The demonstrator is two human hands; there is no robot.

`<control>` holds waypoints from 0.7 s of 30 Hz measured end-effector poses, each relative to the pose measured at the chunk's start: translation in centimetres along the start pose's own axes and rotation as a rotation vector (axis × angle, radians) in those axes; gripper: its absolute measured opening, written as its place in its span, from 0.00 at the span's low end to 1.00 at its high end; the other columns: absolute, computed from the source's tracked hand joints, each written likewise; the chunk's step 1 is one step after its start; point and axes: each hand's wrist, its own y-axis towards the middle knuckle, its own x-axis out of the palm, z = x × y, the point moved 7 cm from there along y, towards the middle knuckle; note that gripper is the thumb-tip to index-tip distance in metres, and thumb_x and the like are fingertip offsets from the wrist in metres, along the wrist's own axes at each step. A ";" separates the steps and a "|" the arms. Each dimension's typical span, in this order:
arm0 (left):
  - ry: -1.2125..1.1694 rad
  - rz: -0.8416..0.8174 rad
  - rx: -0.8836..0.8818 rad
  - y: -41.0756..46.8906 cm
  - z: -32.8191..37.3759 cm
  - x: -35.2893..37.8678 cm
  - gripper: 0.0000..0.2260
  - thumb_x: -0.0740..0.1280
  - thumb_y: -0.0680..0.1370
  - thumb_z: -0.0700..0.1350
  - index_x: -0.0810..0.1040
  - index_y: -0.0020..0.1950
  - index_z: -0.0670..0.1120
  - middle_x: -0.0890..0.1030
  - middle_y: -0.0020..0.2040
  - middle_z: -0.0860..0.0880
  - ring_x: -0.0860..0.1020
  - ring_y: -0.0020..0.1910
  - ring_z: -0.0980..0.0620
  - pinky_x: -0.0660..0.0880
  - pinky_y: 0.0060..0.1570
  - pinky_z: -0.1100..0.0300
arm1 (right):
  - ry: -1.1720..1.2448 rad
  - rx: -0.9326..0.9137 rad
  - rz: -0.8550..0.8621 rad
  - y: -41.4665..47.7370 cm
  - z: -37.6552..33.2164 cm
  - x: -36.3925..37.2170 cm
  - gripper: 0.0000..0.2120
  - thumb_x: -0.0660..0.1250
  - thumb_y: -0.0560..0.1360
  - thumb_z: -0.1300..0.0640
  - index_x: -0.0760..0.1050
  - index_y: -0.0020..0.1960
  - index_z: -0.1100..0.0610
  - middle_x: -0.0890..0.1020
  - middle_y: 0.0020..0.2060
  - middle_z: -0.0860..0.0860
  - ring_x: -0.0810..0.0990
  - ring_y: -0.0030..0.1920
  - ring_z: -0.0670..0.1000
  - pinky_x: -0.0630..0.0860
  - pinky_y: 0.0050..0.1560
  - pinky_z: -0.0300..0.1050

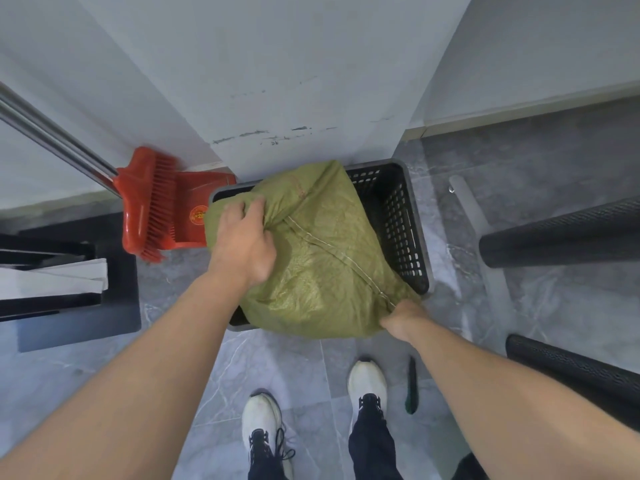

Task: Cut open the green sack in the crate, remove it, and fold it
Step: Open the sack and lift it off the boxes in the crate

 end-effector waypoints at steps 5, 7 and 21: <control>0.007 0.027 0.048 0.0 0.3 0.0 0.26 0.56 0.78 0.40 0.67 0.78 0.39 0.72 0.72 0.33 0.67 0.73 0.32 0.64 0.73 0.39 | 0.040 0.167 0.082 2.1 0.7 1.8 0.32 0.66 0.77 0.44 0.69 0.74 0.62 0.68 0.72 0.66 0.73 0.69 0.65 0.75 0.65 0.56; 0.000 0.048 0.059 -0.1 0.4 -0.2 0.26 0.54 0.77 0.40 0.70 0.74 0.38 0.75 0.69 0.35 0.70 0.70 0.33 0.66 0.72 0.40 | 0.102 0.134 0.114 2.3 0.4 1.9 0.24 0.65 0.79 0.49 0.74 0.69 0.64 0.74 0.69 0.64 0.73 0.69 0.64 0.75 0.63 0.54; -0.222 0.233 -0.075 -2.5 1.0 -4.6 0.11 0.58 0.85 0.44 0.80 0.59 0.47 0.84 0.54 0.44 0.79 0.55 0.37 0.72 0.51 0.50 | 1.150 0.076 0.550 -4.9 -2.8 -4.1 0.12 0.58 0.81 0.65 0.70 0.63 0.66 0.73 0.52 0.56 0.74 0.50 0.59 0.71 0.52 0.49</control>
